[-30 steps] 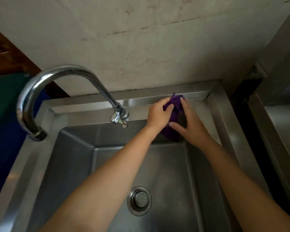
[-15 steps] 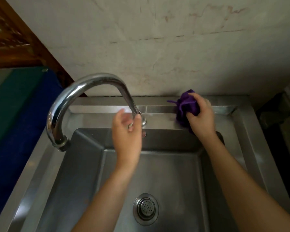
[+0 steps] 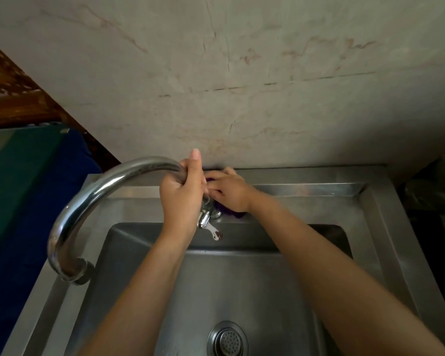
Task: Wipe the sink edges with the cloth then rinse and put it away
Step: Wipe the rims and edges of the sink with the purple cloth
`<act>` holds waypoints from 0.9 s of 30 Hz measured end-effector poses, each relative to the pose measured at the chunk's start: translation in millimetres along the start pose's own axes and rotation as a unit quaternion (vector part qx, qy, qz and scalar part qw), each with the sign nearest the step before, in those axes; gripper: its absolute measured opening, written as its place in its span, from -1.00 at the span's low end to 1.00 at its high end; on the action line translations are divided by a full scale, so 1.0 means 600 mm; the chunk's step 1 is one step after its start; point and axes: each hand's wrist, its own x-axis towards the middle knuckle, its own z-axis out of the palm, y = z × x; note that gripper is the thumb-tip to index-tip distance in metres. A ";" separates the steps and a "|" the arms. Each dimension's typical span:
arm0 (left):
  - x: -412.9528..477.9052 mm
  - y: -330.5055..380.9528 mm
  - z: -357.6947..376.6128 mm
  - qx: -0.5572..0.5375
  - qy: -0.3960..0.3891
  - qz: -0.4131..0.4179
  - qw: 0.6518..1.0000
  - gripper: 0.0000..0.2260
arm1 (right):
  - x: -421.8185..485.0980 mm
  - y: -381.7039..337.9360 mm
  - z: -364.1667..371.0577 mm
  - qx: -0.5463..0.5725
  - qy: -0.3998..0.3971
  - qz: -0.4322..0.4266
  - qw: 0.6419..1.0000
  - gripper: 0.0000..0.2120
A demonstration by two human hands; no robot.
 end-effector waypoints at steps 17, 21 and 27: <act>0.023 0.012 0.014 0.029 -0.041 -0.005 0.999 -0.53 | -0.079 -0.010 0.004 -0.163 0.062 0.097 0.980 -0.63; 0.024 0.007 0.018 0.036 -0.048 -0.003 0.998 -0.52 | -0.154 0.027 -0.007 -0.182 0.082 0.149 0.969 -0.61; 0.027 0.008 0.035 0.023 -0.028 -0.014 0.999 -0.55 | -0.228 0.031 0.018 -0.164 0.182 0.264 0.933 -0.65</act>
